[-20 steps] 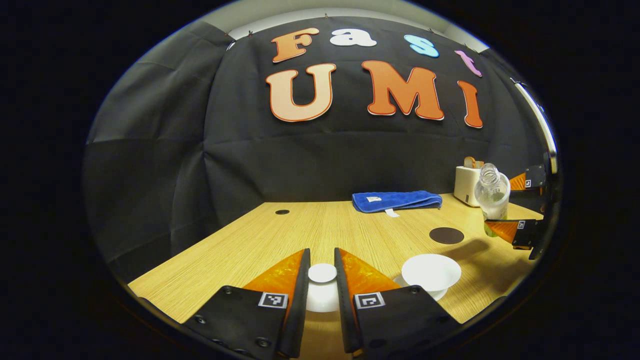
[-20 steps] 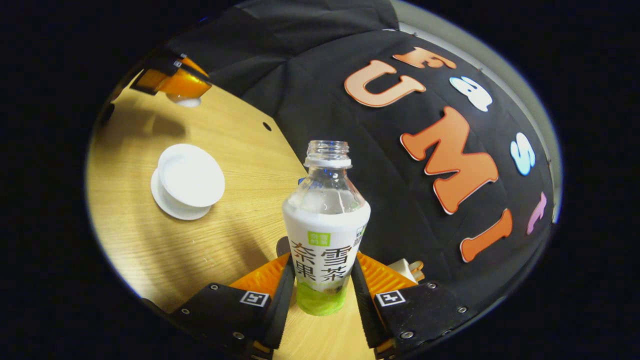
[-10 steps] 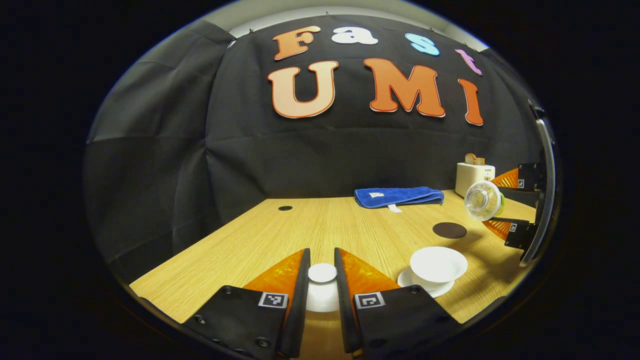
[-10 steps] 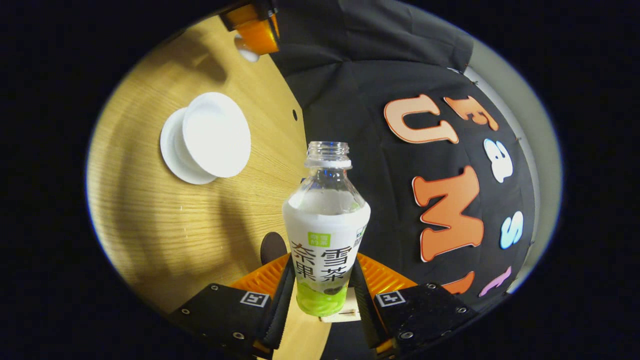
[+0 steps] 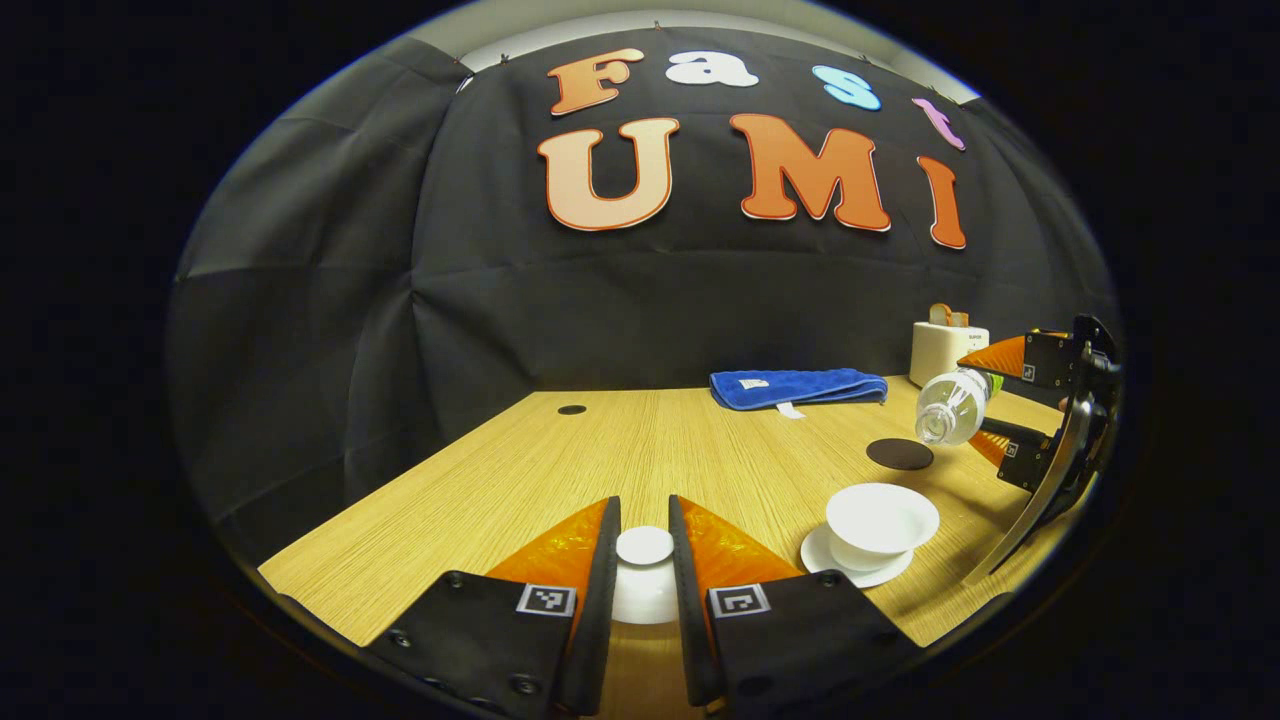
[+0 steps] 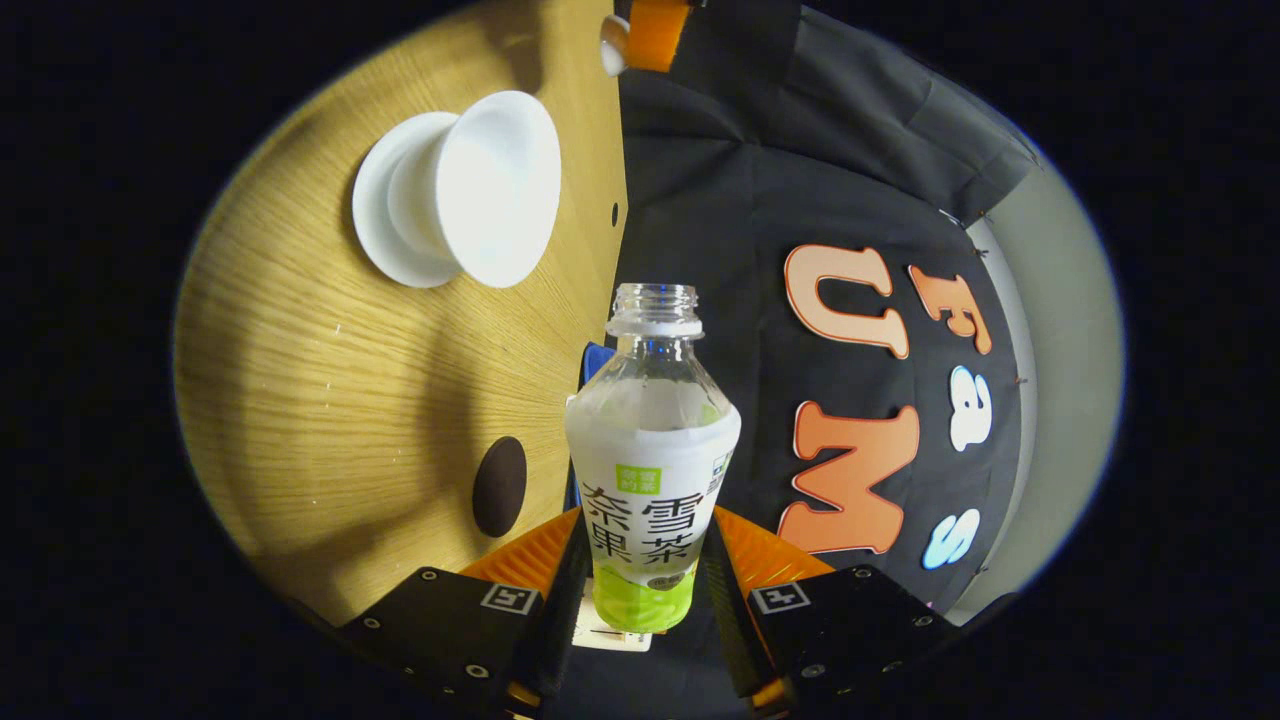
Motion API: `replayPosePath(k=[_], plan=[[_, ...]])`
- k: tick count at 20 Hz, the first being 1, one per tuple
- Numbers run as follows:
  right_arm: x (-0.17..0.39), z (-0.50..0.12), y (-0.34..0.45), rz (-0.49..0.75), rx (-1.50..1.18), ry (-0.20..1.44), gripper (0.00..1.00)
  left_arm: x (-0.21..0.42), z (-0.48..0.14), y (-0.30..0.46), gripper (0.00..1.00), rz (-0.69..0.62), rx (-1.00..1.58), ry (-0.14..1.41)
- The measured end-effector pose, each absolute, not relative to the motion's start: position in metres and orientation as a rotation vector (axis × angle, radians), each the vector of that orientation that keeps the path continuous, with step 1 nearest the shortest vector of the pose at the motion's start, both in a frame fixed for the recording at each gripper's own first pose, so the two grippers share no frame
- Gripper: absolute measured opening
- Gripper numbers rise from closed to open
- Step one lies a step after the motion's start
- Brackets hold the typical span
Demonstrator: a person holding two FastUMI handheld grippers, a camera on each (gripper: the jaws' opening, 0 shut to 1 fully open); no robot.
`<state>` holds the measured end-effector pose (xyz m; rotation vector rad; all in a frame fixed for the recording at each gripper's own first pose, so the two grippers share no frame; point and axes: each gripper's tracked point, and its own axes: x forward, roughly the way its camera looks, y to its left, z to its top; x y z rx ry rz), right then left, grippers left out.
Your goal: Open the teacup lid with one hand, grasp the water bottle and pour water into the teacup with the other hand; after pouring, place the water bottle on the coaster and then close the teacup lid.
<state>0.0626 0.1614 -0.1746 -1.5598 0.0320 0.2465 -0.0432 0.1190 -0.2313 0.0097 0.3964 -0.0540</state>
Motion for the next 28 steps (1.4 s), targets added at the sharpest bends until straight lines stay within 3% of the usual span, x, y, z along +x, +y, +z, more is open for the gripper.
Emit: replayPosePath(k=[4,5,11,28], plan=[[0.062,-0.172,0.167,0.248,-1.607,-0.008,0.66,-0.044,-0.231,0.121,0.34,-0.055,0.009,0.393],[0.063,-0.17,0.166,0.247,-1.614,-0.016,0.63,-0.044,-0.23,0.121,0.34,-0.056,0.009,0.392],[0.066,-0.16,0.17,0.232,-1.653,-0.067,0.66,-0.047,-0.231,0.123,0.34,-0.054,0.005,0.394],[0.073,-0.125,0.183,0.199,-1.762,-0.232,0.63,-0.048,-0.222,0.127,0.33,-0.064,0.005,0.387]])
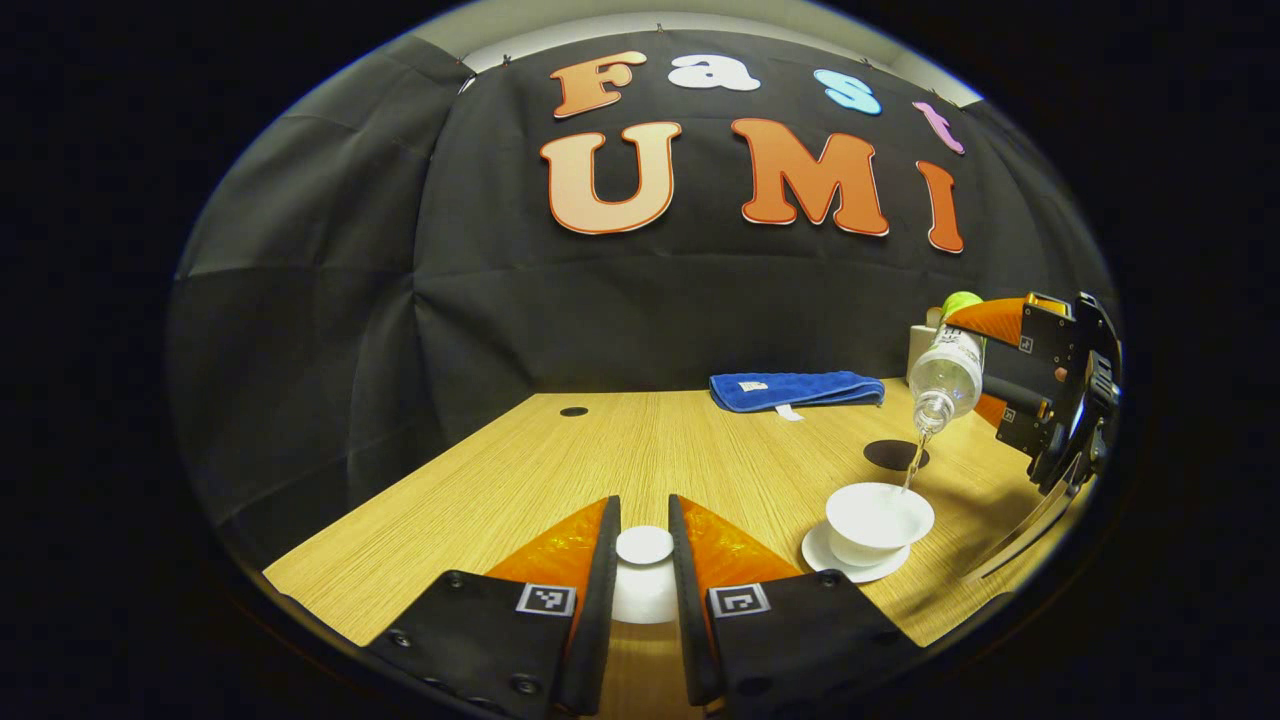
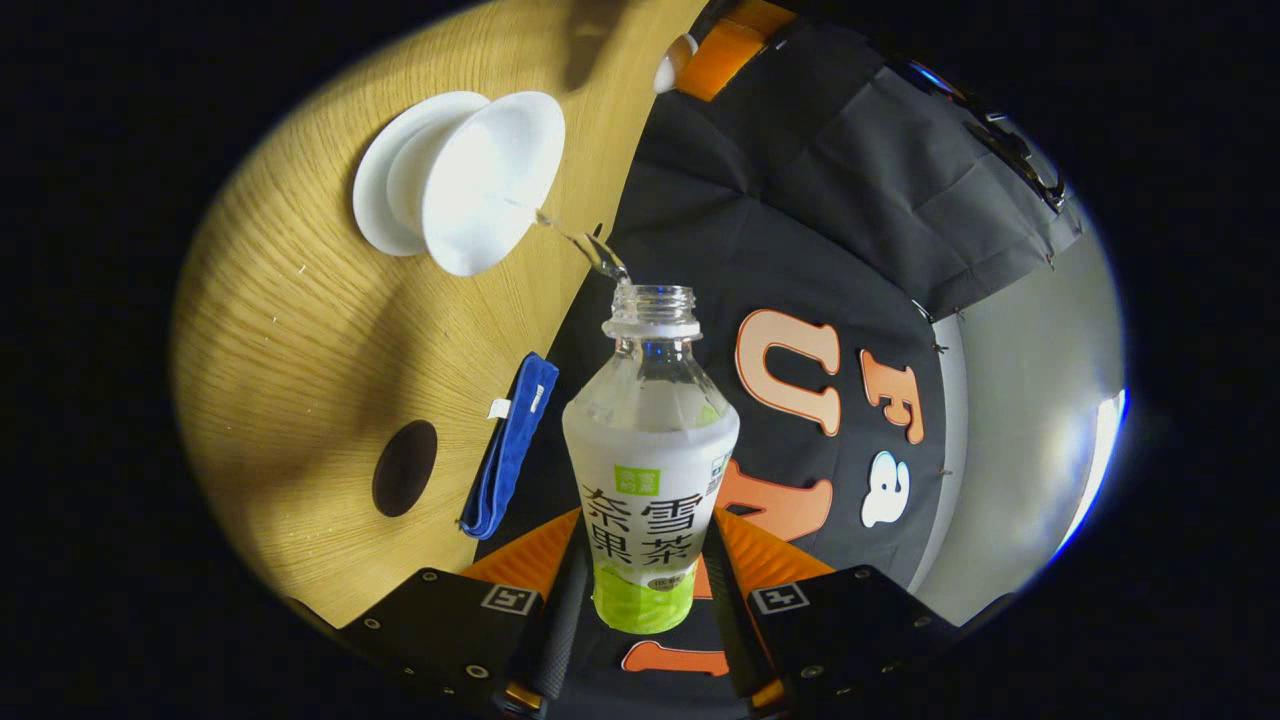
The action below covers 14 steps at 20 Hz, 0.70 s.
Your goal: Open the teacup lid with one hand, grasp the water bottle and pour water into the teacup with the other hand; after pouring, place the water bottle on the coaster and then close the teacup lid.
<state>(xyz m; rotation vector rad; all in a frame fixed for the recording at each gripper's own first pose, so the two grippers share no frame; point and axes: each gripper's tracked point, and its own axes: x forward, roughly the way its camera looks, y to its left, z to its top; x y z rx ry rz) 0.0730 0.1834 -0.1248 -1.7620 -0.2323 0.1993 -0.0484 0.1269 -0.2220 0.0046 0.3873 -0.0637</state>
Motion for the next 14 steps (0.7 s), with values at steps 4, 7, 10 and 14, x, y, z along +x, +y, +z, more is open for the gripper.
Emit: replayPosePath(k=[4,7,10,14], plan=[[0.073,-0.124,0.188,0.218,-1.786,-0.261,0.63,-0.049,-0.219,0.128,0.33,-0.061,0.005,0.379],[0.076,-0.12,0.191,0.214,-1.808,-0.293,0.63,-0.051,-0.219,0.129,0.35,-0.063,0.005,0.381],[0.075,-0.111,0.194,0.2,-1.828,-0.337,0.63,-0.052,-0.218,0.13,0.34,-0.061,0.001,0.383],[0.076,-0.105,0.197,0.18,-1.85,-0.381,0.63,-0.054,-0.22,0.132,0.35,-0.057,0.002,0.385]])
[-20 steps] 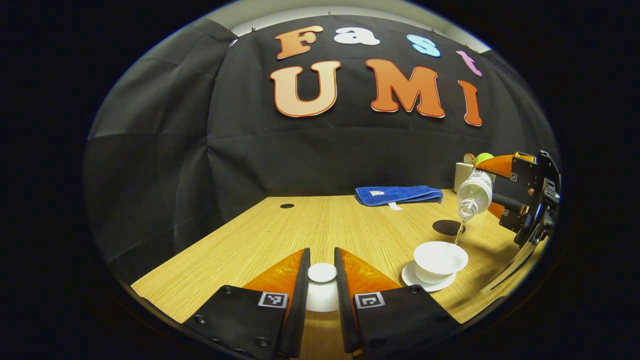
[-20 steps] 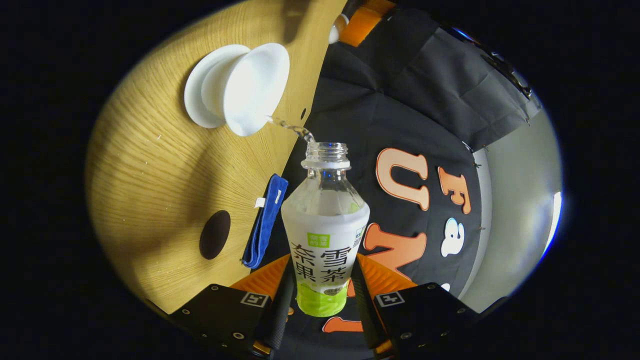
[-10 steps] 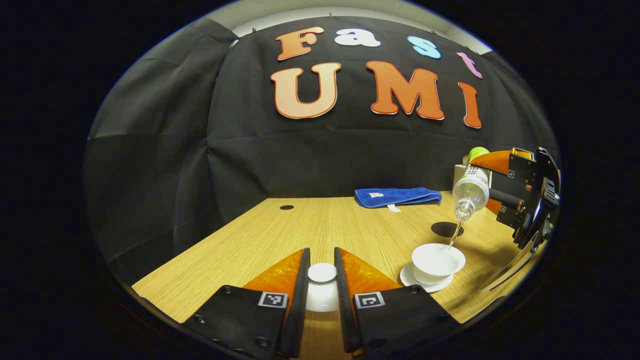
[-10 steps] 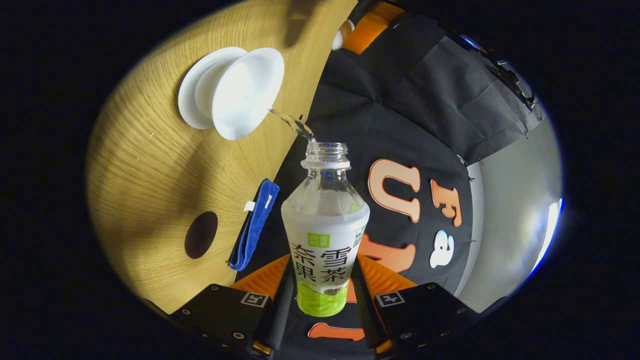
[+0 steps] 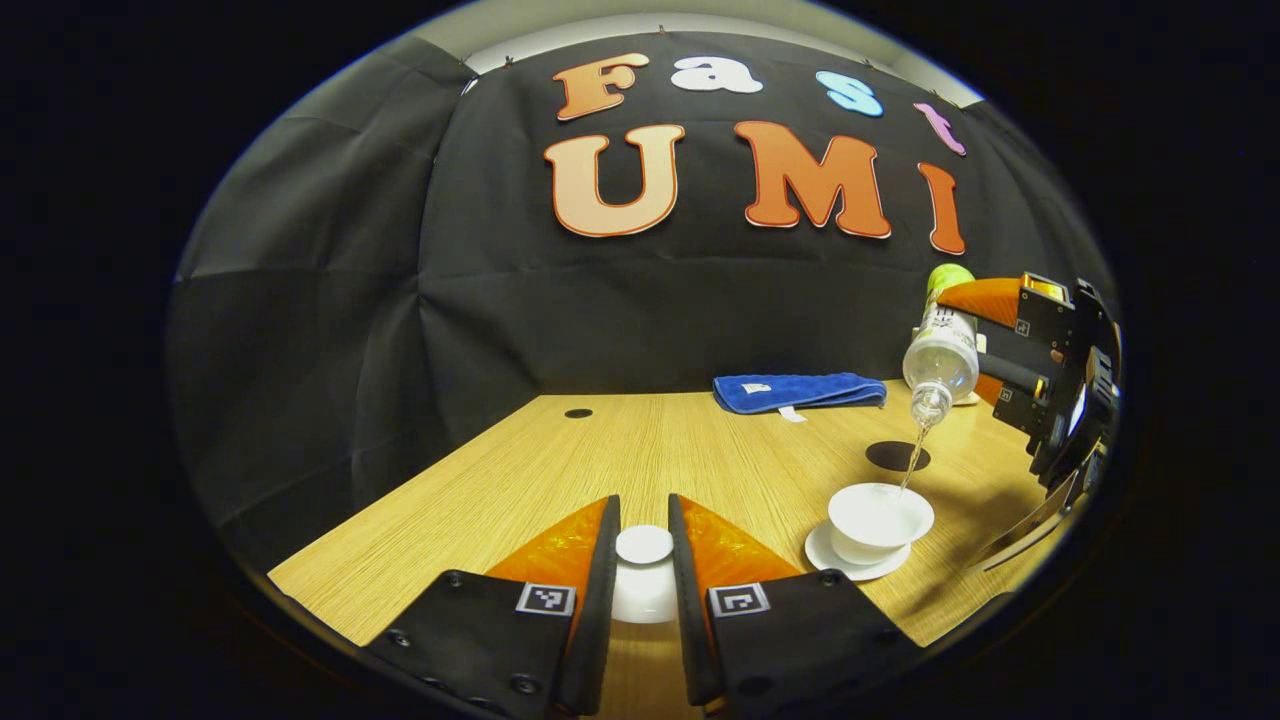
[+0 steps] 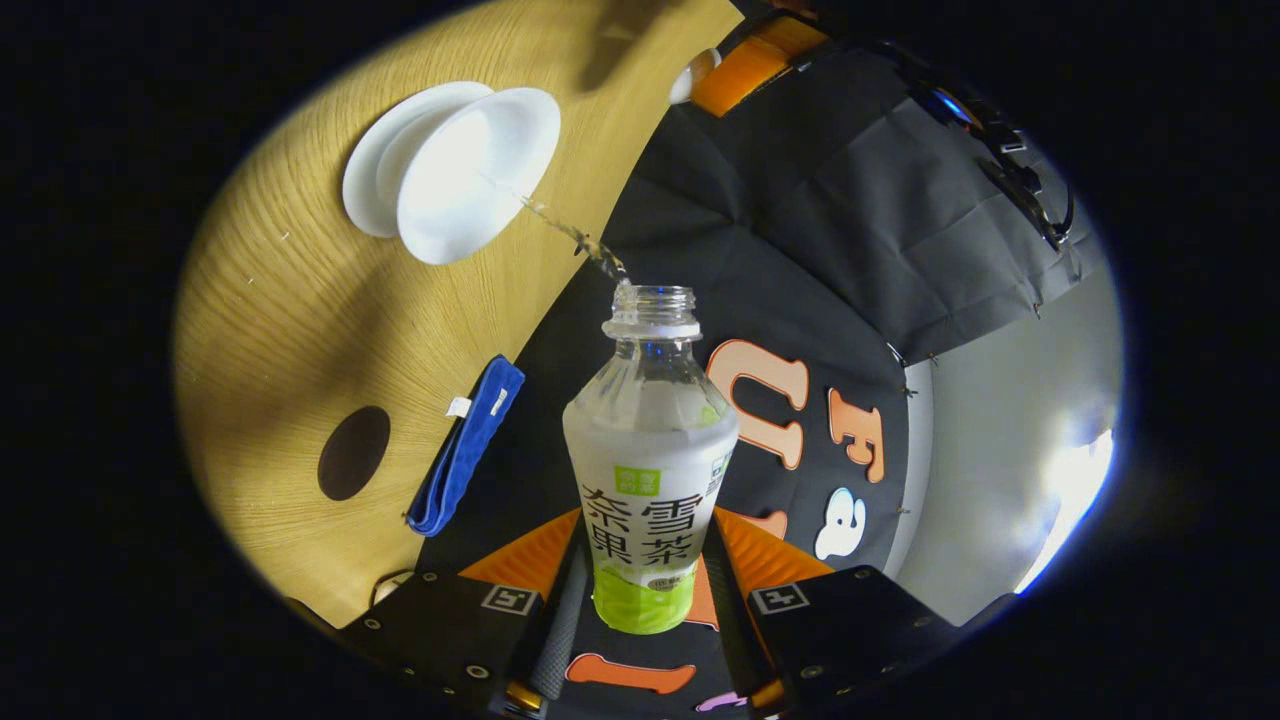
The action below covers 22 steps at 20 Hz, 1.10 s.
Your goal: Open the teacup lid with one hand, grasp the water bottle and pour water into the teacup with the other hand; after pouring, place the water bottle on the coaster and then close the teacup lid.
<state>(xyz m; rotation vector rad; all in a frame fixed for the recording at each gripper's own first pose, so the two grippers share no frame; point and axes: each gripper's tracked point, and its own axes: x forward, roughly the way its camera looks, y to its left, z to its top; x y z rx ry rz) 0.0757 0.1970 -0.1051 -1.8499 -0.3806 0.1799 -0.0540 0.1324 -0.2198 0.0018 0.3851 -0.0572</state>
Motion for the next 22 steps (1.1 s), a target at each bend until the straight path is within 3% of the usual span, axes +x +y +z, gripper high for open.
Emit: replayPosePath(k=[13,14,15,18,22], plan=[[0.074,-0.095,0.207,0.193,-1.93,-0.49,0.63,-0.056,-0.218,0.138,0.35,-0.059,0.003,0.379],[0.073,-0.096,0.209,0.201,-1.939,-0.494,0.59,-0.056,-0.217,0.138,0.35,-0.061,0.003,0.379],[0.075,-0.095,0.21,0.212,-1.944,-0.498,0.63,-0.056,-0.217,0.137,0.35,-0.06,0.004,0.378],[0.074,-0.094,0.211,0.219,-1.958,-0.512,0.59,-0.056,-0.216,0.137,0.35,-0.062,0.002,0.377],[0.073,-0.097,0.213,0.236,-1.979,-0.533,0.63,-0.056,-0.216,0.137,0.35,-0.065,0.007,0.375]])
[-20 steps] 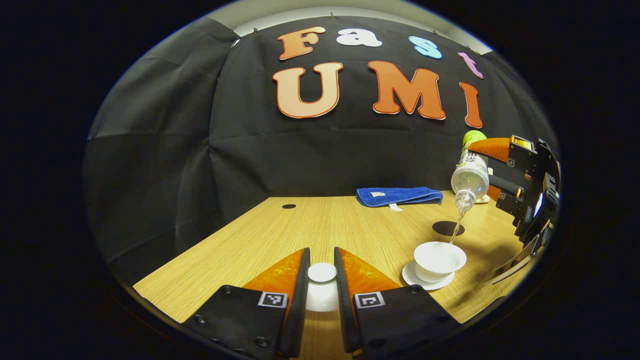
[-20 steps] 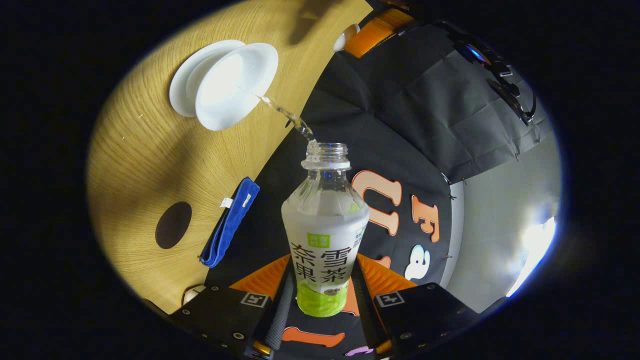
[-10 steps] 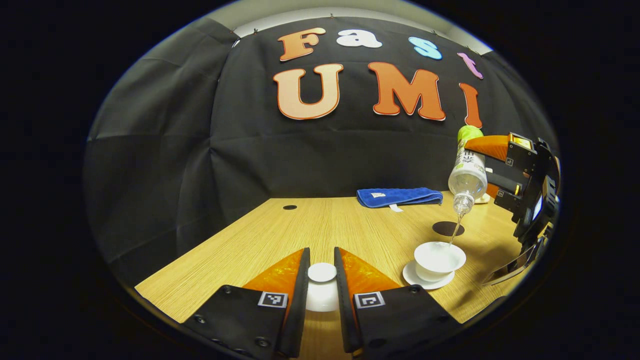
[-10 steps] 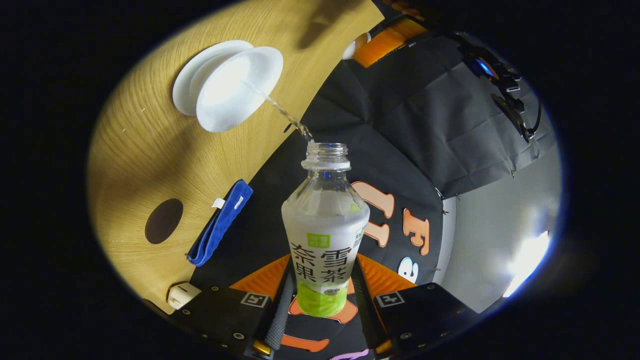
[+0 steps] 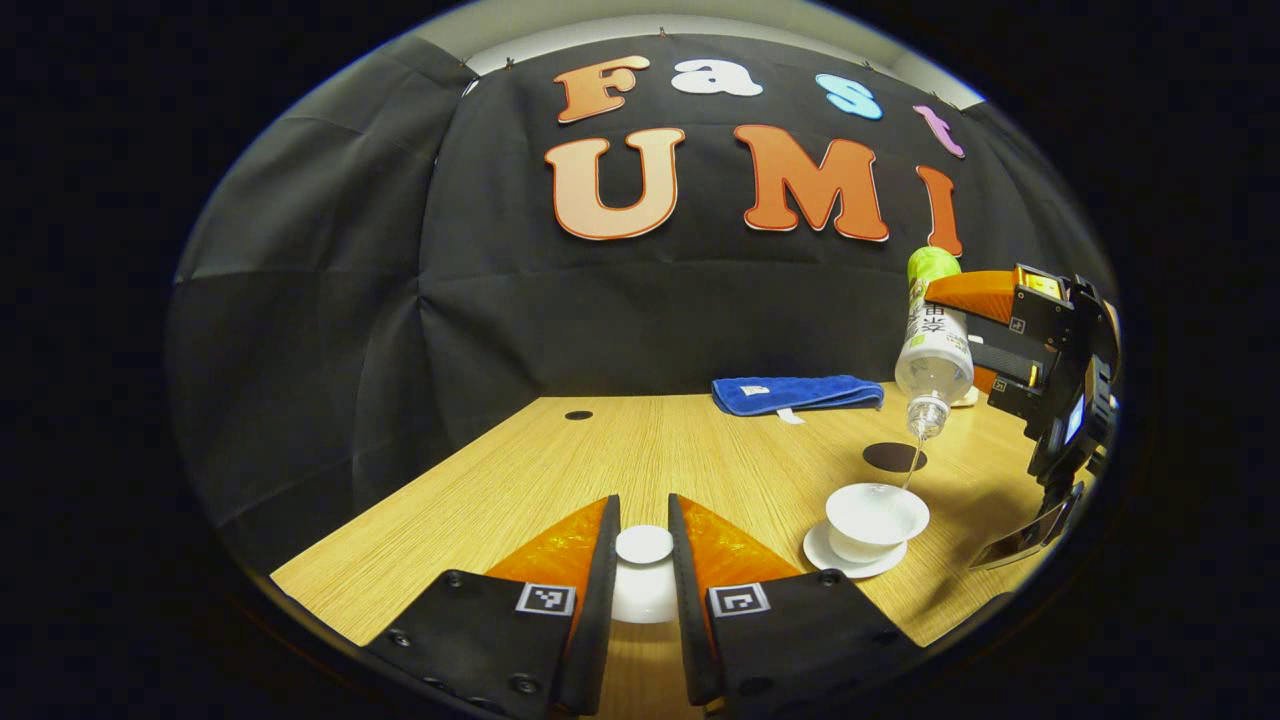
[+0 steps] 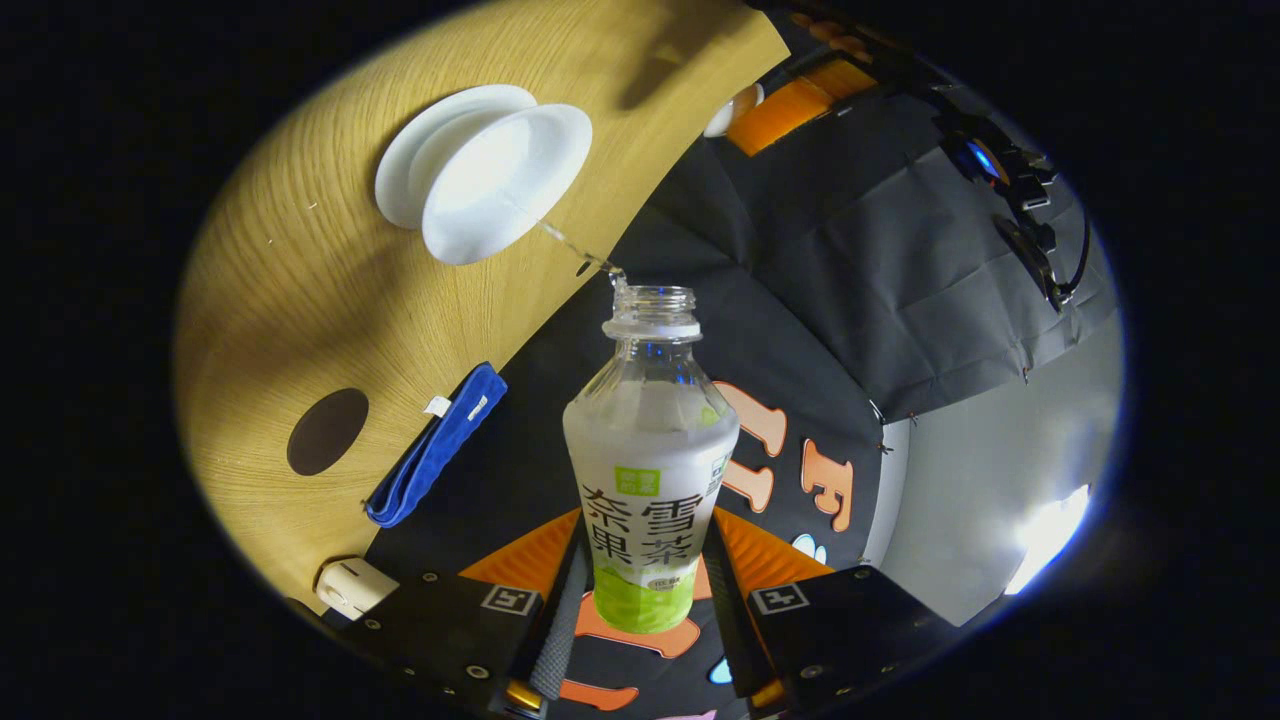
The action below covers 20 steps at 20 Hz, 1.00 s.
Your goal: Open the teacup lid with one hand, grasp the water bottle and pour water into the teacup with the other hand; after pouring, place the water bottle on the coaster and then close the teacup lid.
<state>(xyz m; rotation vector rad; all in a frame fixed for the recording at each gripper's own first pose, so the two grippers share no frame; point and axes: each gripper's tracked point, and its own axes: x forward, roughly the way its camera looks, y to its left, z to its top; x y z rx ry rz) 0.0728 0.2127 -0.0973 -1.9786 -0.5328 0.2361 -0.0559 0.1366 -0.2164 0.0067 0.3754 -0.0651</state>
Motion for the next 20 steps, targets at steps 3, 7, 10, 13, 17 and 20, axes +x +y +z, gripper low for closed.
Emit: replayPosePath(k=[3,7,10,13,17,20], plan=[[0.072,-0.097,0.214,0.244,-1.991,-0.551,0.63,-0.055,-0.217,0.136,0.35,-0.066,0.008,0.374],[0.068,-0.1,0.215,0.267,-1.992,-0.562,0.63,-0.058,-0.217,0.134,0.35,-0.068,0.005,0.378],[0.066,-0.099,0.217,0.29,-1.989,-0.554,0.63,-0.058,-0.216,0.133,0.35,-0.066,0.011,0.377],[0.071,-0.105,0.216,0.324,-1.959,-0.51,0.63,-0.058,-0.217,0.131,0.35,-0.069,0.023,0.377],[0.069,-0.149,0.208,0.448,-1.828,-0.354,0.63,-0.056,-0.214,0.133,0.35,-0.063,0.038,0.375],[0.071,-0.158,0.202,0.47,-1.684,-0.264,0.63,-0.054,-0.213,0.128,0.34,-0.066,0.034,0.377]])
